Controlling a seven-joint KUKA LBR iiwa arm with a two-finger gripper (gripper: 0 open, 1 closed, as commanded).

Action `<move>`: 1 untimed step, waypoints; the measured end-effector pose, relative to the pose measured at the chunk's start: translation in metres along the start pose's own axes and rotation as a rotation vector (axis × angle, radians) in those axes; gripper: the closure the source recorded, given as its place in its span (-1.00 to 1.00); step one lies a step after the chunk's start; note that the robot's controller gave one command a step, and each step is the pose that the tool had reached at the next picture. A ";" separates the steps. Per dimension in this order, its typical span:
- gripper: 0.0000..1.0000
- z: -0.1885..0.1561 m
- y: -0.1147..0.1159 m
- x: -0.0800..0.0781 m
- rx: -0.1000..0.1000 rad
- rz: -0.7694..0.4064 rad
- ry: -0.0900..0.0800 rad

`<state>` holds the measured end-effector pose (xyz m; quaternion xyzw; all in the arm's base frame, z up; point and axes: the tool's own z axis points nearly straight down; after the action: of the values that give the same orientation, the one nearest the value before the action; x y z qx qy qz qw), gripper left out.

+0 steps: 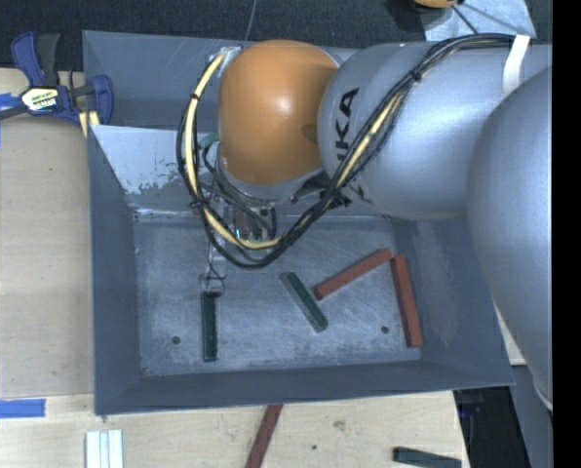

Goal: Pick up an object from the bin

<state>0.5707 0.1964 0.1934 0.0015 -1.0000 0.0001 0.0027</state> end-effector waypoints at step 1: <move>-1.00 -0.005 -0.001 -0.002 -0.002 0.003 -0.008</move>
Offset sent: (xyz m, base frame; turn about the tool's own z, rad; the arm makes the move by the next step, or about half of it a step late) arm -0.0445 -0.0242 -0.1138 -0.2378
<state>0.5727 0.1955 0.1982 0.0002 -1.0000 -0.0006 -0.0015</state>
